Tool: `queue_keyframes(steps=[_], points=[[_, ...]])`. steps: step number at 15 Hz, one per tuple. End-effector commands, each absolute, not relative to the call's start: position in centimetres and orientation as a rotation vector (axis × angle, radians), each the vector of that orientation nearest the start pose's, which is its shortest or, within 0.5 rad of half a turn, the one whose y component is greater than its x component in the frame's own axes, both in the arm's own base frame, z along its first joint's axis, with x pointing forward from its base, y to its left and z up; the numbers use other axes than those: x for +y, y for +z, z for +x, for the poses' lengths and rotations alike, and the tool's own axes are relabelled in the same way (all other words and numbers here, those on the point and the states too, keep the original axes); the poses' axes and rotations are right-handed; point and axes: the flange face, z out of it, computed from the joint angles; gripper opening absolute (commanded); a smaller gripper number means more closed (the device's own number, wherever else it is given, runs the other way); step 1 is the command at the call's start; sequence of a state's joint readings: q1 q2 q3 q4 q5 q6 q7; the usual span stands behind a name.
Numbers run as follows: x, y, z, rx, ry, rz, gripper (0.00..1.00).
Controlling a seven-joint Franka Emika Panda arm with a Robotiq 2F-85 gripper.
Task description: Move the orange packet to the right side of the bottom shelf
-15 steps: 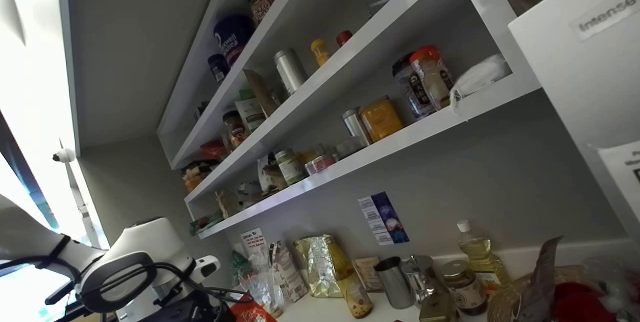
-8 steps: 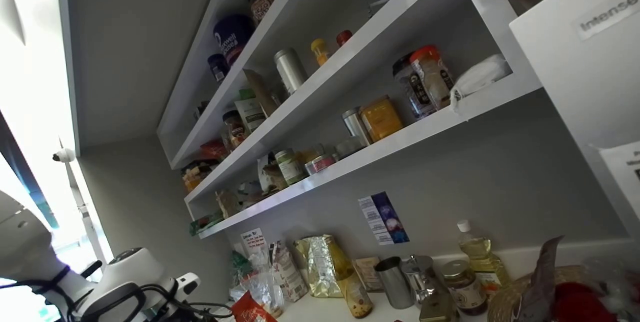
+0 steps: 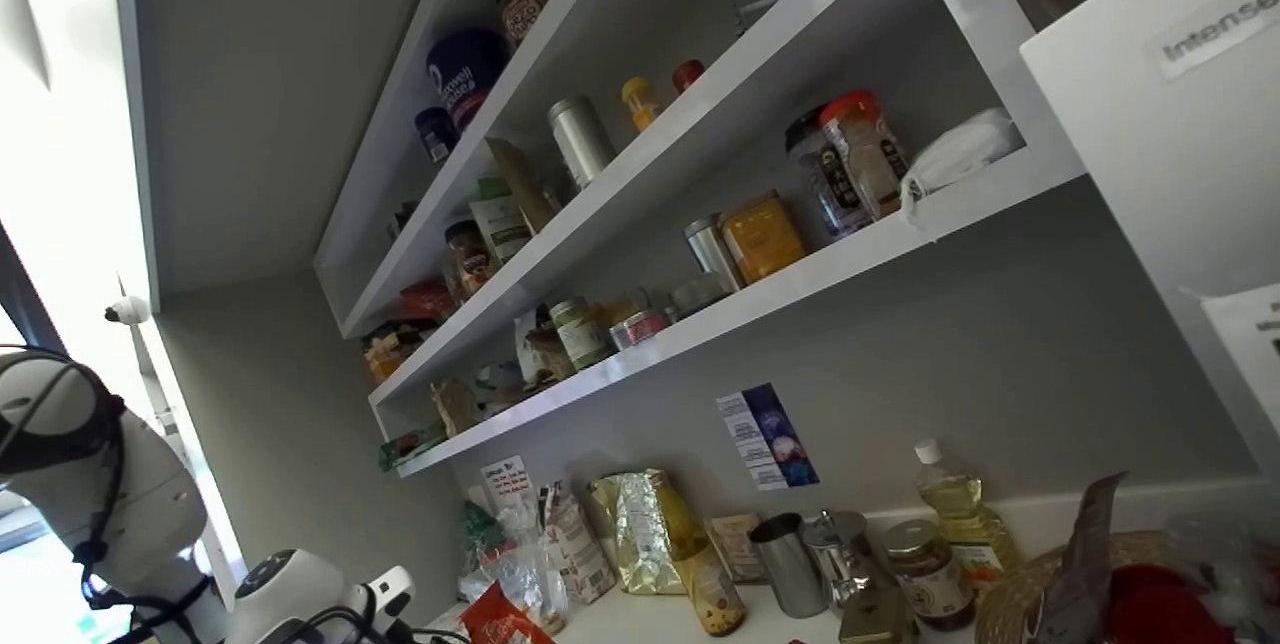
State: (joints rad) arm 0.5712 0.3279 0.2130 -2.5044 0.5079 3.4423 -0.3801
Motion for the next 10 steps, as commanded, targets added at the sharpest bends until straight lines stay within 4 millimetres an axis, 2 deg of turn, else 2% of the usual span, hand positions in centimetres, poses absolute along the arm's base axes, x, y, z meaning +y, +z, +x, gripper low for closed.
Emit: queue_keyframes(steps=[1, 5, 10], points=[[34.0, 18.6, 41.5, -0.739, -0.887, -2.713, 1.00], [37.3, 16.6, 42.7, -0.761, -0.930, -2.644, 1.00], [40.7, 16.4, 45.1, -0.774, -1.012, -2.564, 1.00]])
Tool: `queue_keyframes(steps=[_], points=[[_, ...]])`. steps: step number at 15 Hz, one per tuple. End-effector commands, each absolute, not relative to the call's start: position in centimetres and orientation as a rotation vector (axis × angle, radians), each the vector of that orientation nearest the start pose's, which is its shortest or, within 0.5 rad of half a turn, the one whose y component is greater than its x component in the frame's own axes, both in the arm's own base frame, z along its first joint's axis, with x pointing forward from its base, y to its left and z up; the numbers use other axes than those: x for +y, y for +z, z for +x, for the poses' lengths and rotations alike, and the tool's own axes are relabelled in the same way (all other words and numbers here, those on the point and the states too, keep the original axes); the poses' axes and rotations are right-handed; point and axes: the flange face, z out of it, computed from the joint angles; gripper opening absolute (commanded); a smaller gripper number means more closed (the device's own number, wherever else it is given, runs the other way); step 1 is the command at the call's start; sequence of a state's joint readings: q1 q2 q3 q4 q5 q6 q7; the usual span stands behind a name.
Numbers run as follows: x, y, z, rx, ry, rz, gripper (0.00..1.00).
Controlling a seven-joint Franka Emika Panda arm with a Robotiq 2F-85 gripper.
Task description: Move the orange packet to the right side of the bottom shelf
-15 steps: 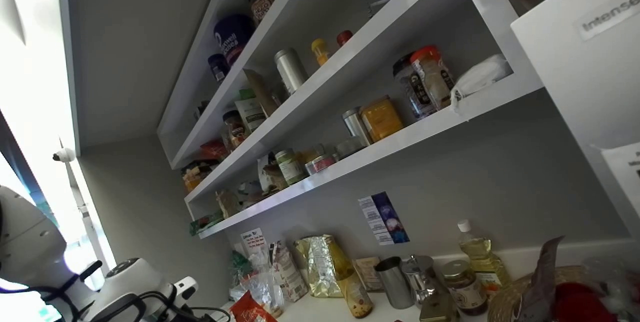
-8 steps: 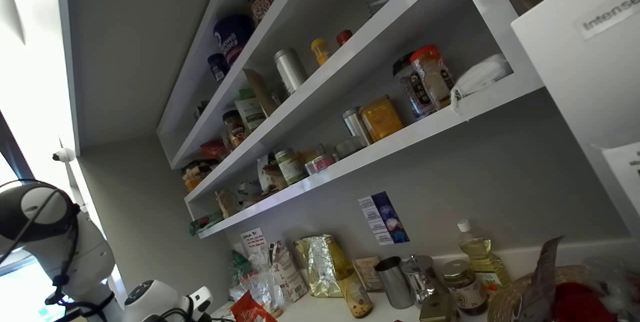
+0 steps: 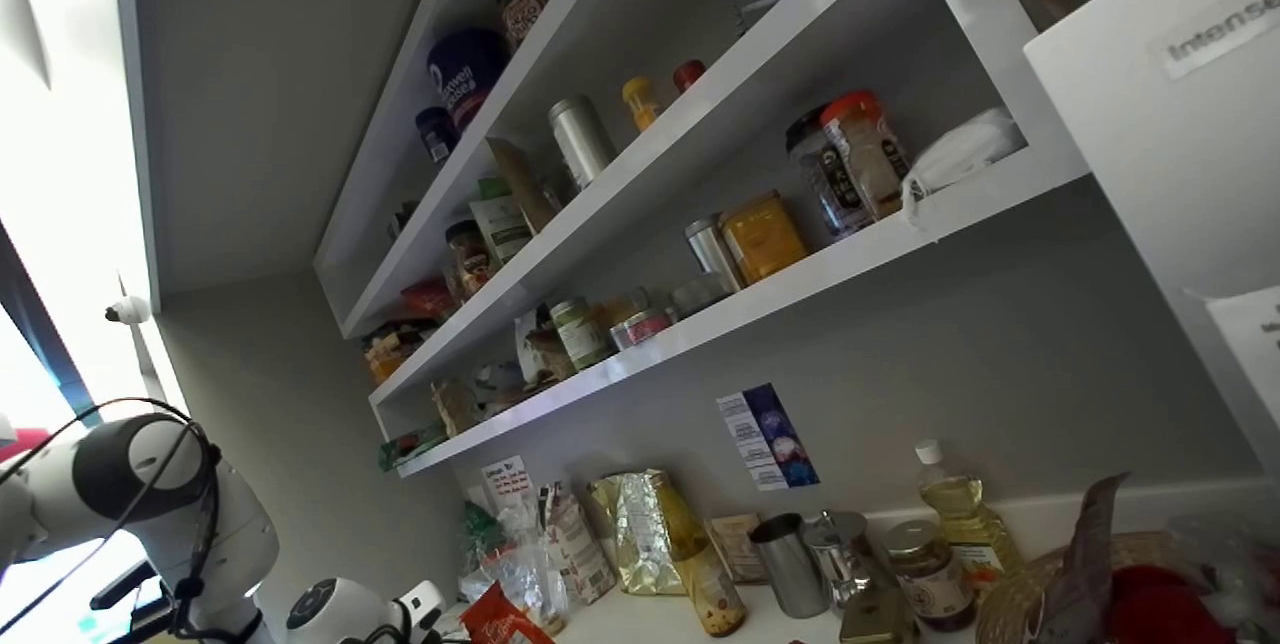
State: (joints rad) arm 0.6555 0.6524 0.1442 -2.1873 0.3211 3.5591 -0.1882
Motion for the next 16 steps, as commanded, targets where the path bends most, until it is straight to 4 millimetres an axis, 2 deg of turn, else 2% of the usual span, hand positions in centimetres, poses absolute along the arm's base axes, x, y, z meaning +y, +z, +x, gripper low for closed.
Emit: queue_keyframes(steps=[1, 4, 8, 14, 15, 16], points=[[41.0, 16.4, 45.7, -0.778, -1.033, -2.554, 1.00], [41.5, 16.1, 46.8, -0.799, -1.072, -2.543, 1.00], [41.7, 14.6, 47.8, -0.864, -1.107, -2.538, 1.00], [41.5, 13.9, 50.9, -0.884, -1.188, -2.526, 1.00], [41.4, 13.9, 51.2, -0.880, -1.191, -2.525, 0.75], [41.5, 13.8, 51.2, -0.879, -1.195, -2.523, 0.74]])
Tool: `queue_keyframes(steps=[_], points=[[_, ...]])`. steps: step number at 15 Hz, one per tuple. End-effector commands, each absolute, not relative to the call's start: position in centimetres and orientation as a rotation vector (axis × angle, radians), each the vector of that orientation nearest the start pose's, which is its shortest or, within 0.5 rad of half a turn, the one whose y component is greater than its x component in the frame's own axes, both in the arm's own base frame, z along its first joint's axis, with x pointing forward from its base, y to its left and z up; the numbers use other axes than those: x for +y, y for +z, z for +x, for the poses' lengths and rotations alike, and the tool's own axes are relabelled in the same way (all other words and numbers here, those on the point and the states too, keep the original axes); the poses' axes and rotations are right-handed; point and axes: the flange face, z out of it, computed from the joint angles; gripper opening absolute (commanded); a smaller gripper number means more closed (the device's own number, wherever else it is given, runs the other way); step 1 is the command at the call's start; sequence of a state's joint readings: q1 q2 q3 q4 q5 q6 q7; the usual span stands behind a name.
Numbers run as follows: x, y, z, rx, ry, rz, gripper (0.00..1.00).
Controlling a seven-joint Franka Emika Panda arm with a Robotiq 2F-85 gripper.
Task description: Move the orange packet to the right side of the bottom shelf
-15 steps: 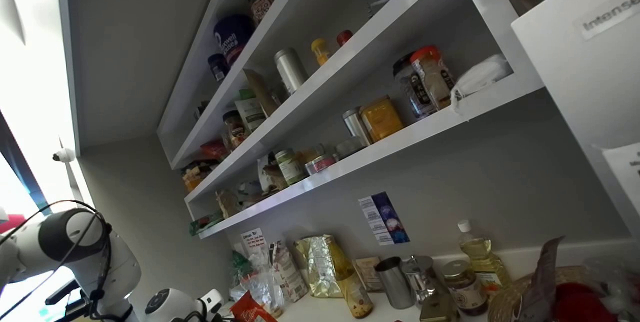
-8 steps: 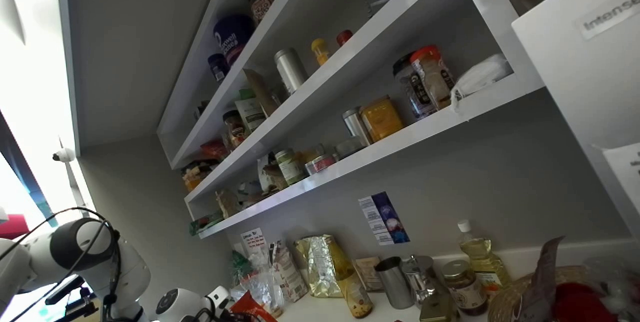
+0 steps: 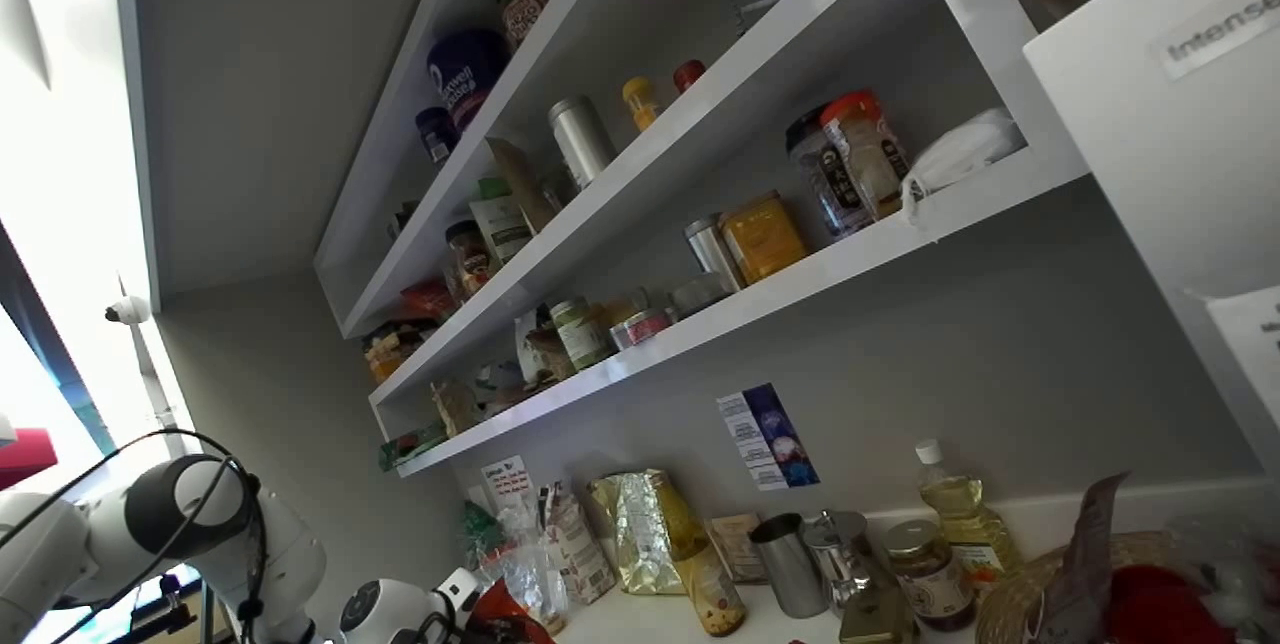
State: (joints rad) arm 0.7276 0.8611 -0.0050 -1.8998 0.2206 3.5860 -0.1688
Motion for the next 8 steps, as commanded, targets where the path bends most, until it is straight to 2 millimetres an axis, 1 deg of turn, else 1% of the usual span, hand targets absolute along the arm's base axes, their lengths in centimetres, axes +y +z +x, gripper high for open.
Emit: queue_keyframes(steps=[1, 2, 7, 8], points=[[41.56, 13.73, 51.29, -0.876, -1.194, -2.524, 0.67], [41.67, 13.68, 51.14, -0.874, -1.192, -2.523, 0.60], [41.65, 13.73, 50.98, -0.869, -1.182, -2.528, 0.19], [41.60, 13.76, 50.91, -0.872, -1.184, -2.528, 0.13]])
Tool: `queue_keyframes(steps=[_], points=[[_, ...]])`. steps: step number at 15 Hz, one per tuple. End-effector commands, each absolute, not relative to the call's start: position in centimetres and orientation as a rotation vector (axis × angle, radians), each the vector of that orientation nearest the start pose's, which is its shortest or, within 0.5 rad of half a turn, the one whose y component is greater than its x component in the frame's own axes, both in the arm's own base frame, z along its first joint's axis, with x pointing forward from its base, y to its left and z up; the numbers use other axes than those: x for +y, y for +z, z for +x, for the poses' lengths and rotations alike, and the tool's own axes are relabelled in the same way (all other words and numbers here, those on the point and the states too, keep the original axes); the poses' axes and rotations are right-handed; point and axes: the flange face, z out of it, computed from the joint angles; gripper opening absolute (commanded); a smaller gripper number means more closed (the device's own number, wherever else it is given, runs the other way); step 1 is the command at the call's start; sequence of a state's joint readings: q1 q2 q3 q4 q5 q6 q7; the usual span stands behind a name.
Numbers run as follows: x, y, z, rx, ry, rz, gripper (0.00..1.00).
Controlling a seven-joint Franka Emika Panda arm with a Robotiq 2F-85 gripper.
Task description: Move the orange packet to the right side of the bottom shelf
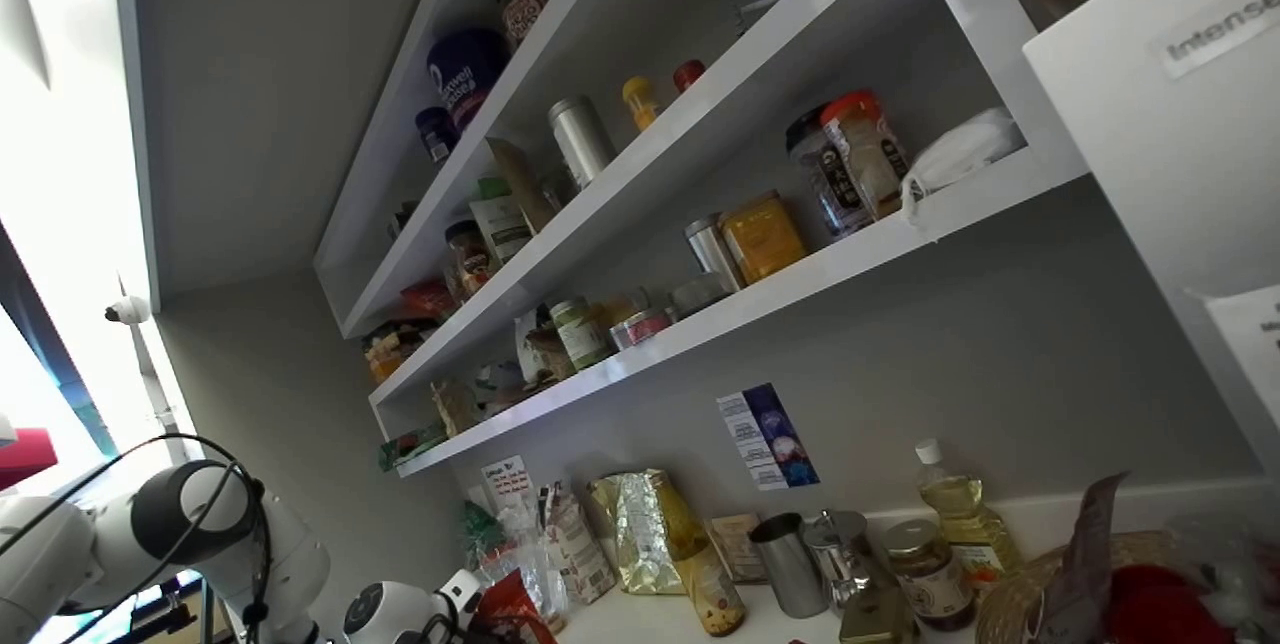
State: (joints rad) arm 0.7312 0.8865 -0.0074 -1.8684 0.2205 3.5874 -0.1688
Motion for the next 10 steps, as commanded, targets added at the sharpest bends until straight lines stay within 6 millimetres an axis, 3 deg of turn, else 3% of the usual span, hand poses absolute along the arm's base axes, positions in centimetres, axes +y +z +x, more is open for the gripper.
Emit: queue_keyframes(steps=[1, 5, 10], points=[[41.5, 13.8, 50.8, -0.874, -1.184, -2.528, 0.05], [40.8, 15.3, 50.1, -0.861, -1.173, -2.538, 0.00], [35.8, 20.0, 48.1, -0.881, -1.047, -2.642, 0.01]])
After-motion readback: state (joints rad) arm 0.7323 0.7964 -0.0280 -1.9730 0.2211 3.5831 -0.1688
